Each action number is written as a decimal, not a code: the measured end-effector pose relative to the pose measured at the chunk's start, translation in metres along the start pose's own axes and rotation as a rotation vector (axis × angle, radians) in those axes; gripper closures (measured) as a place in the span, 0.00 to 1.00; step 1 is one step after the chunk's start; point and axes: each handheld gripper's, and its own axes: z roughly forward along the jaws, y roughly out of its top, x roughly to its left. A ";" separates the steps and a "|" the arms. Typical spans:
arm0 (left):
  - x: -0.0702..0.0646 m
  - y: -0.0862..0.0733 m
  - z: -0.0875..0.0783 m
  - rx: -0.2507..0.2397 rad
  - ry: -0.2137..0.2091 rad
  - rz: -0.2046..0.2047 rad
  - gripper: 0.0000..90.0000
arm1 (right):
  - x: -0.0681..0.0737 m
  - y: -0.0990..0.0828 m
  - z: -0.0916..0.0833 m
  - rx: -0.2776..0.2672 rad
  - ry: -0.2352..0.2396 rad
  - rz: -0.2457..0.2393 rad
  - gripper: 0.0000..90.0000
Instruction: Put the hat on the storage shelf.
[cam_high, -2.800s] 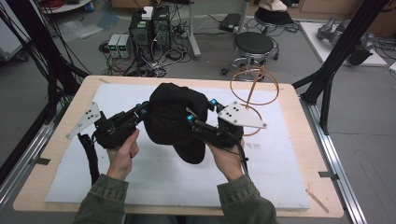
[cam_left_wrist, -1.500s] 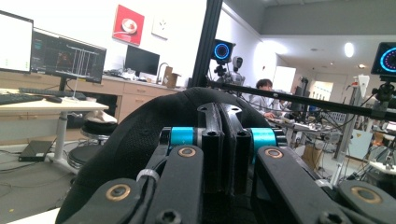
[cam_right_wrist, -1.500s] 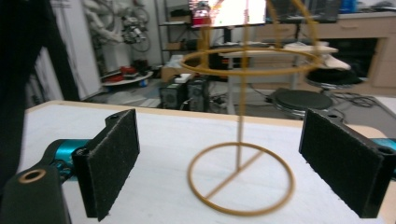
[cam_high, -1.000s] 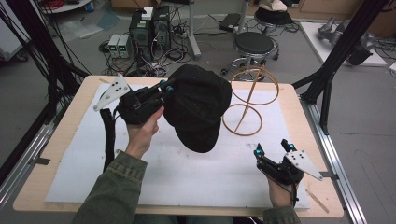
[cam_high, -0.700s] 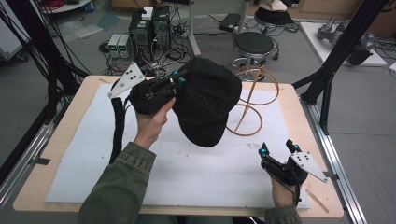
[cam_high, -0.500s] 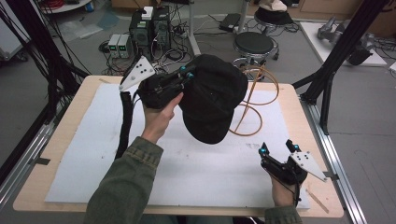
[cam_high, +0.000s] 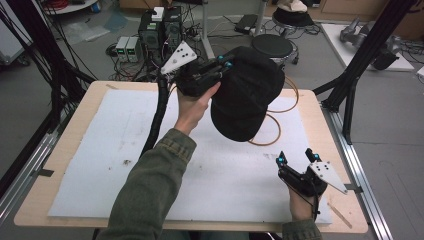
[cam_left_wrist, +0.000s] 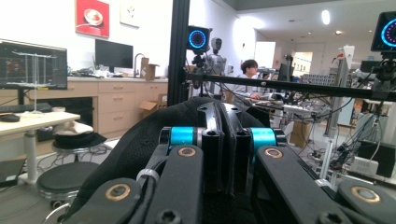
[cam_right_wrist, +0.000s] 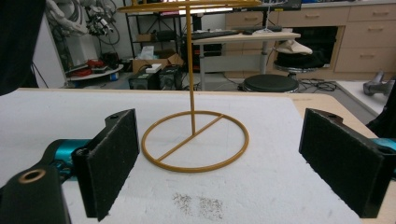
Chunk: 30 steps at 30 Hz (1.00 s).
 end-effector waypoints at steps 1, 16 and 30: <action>0.000 0.001 0.006 0.002 -0.004 -0.002 0.97 | 0.000 0.000 0.001 0.001 0.002 0.002 0.12; -0.007 -0.001 0.071 0.078 -0.076 -0.017 0.97 | 0.003 0.000 0.003 -0.001 0.011 0.001 0.12; -0.016 -0.005 0.125 0.176 -0.051 0.042 0.97 | -0.002 -0.001 0.001 -0.004 0.015 0.021 0.12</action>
